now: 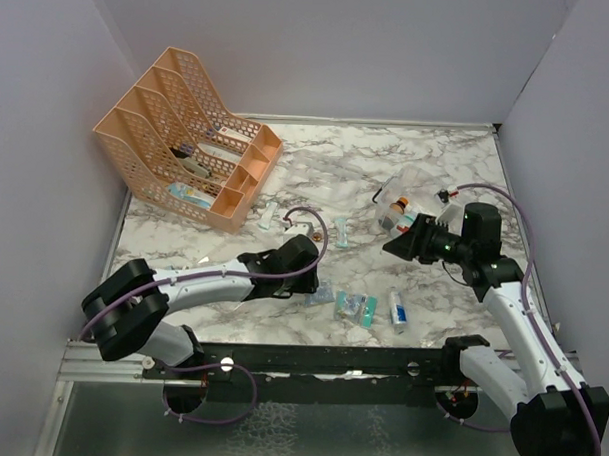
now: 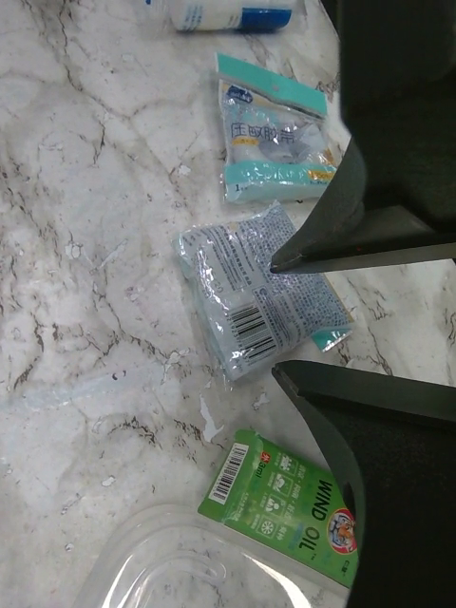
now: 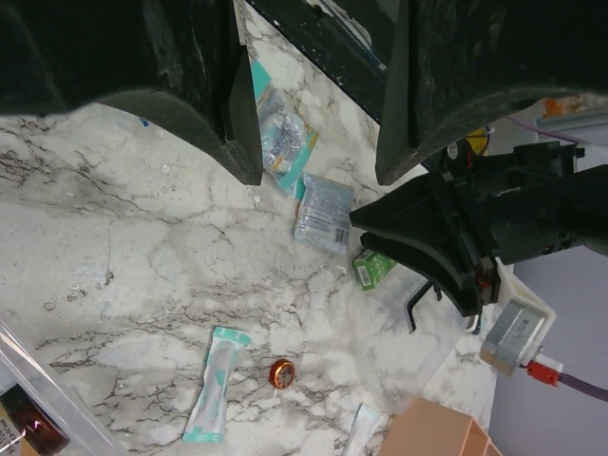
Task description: Organize the medicine kit
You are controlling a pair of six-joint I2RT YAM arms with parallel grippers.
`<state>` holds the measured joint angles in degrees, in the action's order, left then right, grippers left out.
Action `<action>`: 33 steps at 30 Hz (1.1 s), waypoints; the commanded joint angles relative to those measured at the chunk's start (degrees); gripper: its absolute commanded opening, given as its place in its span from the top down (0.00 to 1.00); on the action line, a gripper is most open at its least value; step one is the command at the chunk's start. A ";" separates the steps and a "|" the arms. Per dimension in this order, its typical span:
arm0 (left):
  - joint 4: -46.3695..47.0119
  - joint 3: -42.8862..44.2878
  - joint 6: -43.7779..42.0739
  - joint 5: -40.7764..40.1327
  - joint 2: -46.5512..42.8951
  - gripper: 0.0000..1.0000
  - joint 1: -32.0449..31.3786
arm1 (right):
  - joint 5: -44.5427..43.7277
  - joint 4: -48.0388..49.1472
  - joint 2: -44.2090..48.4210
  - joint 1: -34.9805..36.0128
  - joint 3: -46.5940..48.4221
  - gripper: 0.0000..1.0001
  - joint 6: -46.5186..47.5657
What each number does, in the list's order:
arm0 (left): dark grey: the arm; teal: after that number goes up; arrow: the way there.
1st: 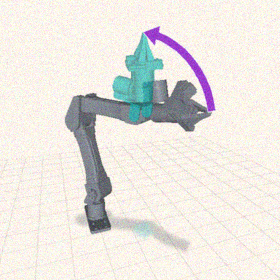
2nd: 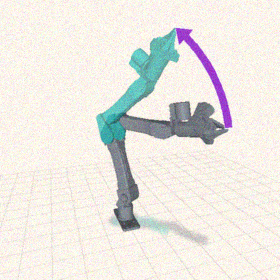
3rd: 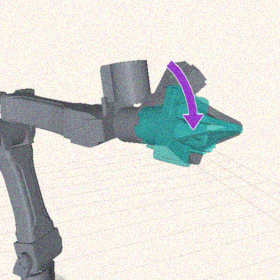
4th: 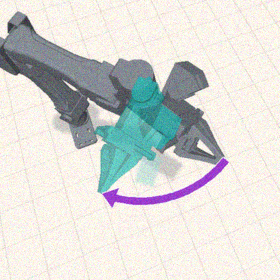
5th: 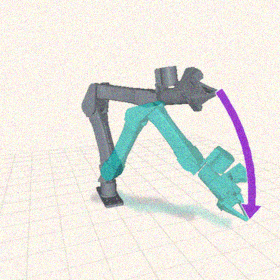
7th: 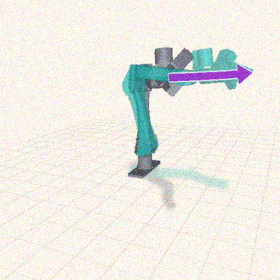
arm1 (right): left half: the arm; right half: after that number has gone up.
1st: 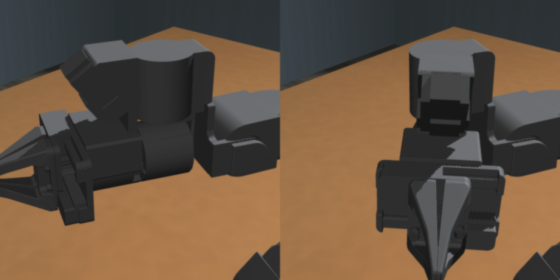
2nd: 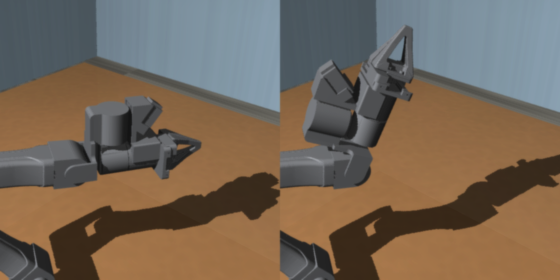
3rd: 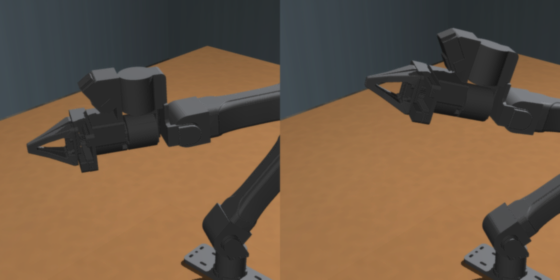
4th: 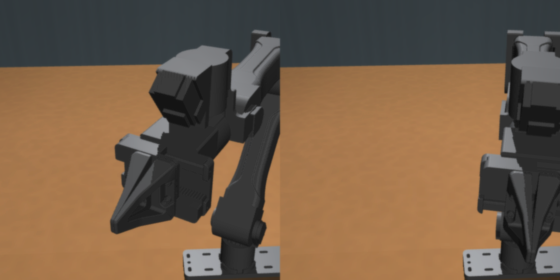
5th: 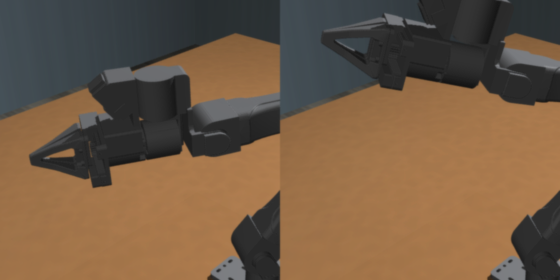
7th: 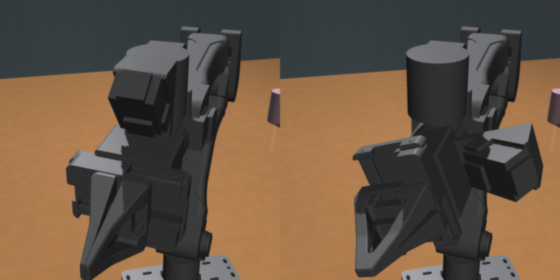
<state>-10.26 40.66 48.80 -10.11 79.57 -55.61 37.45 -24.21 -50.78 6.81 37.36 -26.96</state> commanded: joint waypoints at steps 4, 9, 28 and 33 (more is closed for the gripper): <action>2.38 -0.40 1.37 1.86 4.57 0.55 -0.11 | 1.54 2.57 1.31 0.48 -0.20 0.48 -0.63; 1.03 0.88 1.32 0.93 7.04 0.57 -0.11 | 1.71 3.32 0.70 0.48 -0.75 0.48 -0.82; 2.67 3.80 -7.24 0.97 -0.64 0.91 2.32 | -11.12 7.52 -4.14 16.47 -0.73 0.44 -1.58; 2.08 6.57 -10.90 2.09 -6.31 0.95 4.46 | -15.21 14.37 -6.02 21.80 -0.71 0.38 -7.41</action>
<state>-8.69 43.64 42.57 -9.39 78.54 -52.69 28.86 -18.00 -56.10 25.89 36.36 -29.15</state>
